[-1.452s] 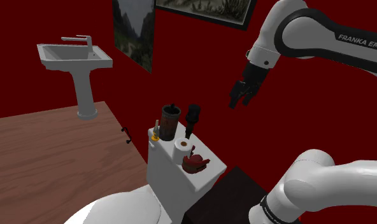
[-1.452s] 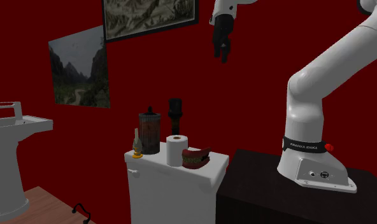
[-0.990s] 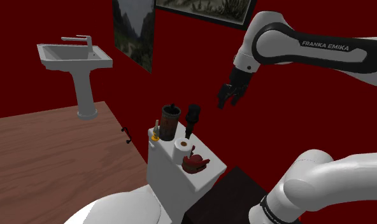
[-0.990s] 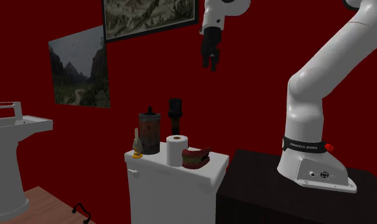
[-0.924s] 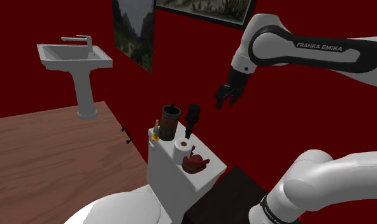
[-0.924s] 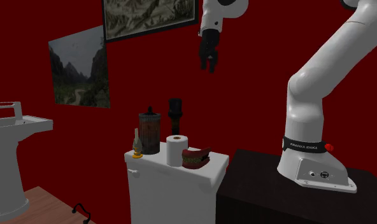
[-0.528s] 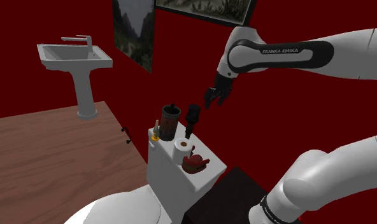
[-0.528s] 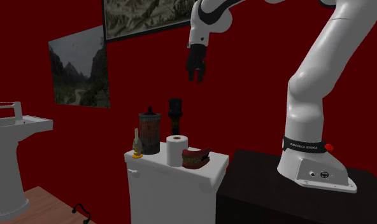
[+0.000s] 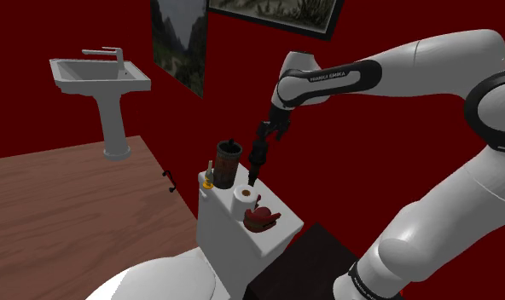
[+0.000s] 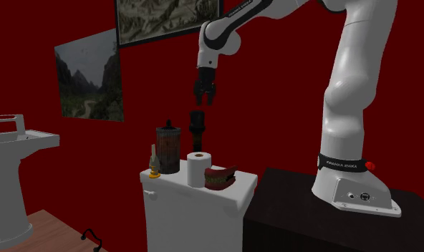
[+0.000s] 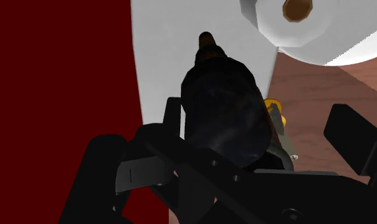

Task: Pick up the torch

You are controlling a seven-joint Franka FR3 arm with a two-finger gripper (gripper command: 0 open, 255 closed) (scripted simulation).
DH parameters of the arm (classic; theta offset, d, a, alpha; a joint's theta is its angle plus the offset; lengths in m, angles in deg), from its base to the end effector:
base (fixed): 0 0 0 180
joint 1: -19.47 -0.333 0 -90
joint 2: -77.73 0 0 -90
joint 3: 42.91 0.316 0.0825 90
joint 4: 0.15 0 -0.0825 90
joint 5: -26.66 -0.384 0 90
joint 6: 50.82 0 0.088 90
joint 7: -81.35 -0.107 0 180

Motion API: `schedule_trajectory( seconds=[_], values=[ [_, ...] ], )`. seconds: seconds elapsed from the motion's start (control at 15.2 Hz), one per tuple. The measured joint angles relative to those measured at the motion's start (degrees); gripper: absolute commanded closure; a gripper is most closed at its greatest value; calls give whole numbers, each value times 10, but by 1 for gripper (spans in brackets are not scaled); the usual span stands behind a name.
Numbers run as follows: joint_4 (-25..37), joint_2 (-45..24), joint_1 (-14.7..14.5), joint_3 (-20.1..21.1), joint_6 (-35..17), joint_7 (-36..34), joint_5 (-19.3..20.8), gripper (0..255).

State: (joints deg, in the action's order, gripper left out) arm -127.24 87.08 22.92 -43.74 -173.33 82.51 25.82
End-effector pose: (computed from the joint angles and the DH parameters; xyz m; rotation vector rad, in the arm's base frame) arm 0.5036 -0.0372 0.4532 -3.1263 0.0965 -0.1312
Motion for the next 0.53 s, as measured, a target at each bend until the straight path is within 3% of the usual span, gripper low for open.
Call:
schedule_trajectory(
  seconds=[0.13, 0.53],
  values=[
    [26, -37, 1, -1, -14, 1, 3, 0],
    [13, -68, 2, -2, -58, 4, 3, 0]
  ],
)
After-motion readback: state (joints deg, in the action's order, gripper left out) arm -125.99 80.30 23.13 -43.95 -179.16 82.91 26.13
